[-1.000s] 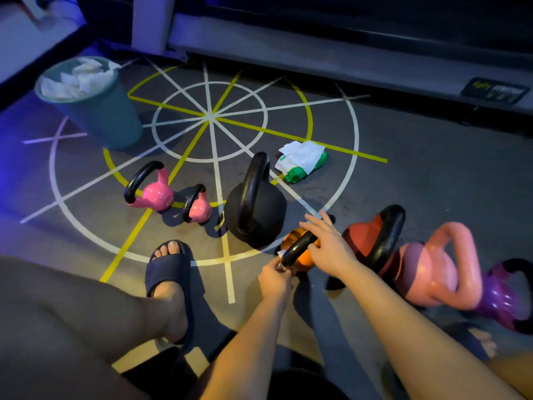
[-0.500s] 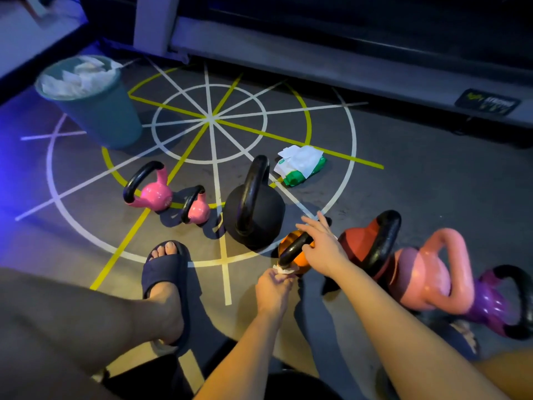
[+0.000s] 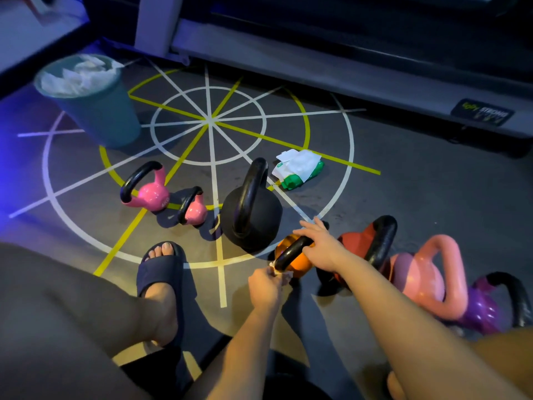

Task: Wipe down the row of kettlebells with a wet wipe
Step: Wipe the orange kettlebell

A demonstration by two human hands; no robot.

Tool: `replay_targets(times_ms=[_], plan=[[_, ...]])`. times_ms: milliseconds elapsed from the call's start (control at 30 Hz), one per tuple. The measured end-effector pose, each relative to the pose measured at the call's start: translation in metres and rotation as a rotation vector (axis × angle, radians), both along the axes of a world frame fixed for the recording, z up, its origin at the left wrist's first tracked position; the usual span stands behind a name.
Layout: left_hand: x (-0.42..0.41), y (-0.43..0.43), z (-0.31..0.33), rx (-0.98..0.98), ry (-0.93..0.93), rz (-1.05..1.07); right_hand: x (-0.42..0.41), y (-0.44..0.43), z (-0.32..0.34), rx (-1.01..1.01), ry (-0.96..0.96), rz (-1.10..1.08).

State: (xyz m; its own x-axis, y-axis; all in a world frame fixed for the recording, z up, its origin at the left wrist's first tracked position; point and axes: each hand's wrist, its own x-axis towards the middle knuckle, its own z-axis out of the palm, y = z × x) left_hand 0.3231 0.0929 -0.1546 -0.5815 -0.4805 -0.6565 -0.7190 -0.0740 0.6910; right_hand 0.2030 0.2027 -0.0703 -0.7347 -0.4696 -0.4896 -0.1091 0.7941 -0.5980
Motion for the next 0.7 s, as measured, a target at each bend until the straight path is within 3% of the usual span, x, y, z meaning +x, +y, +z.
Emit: replay_targets(times_ms=[200, 500, 700], plan=[[0.019, -0.002, 0.013, -0.27, 0.175, -0.06, 0.005, -0.008, -0.013, 0.001, 0.093, -0.051], [-0.004, -0.008, 0.008, -0.107, 0.137, -0.149, 0.007, 0.005, -0.016, -0.061, 0.07, -0.039], [0.015, 0.007, 0.022, -0.375, 0.276, -0.084, 0.009, 0.001, -0.018, -0.061, 0.114, -0.061]])
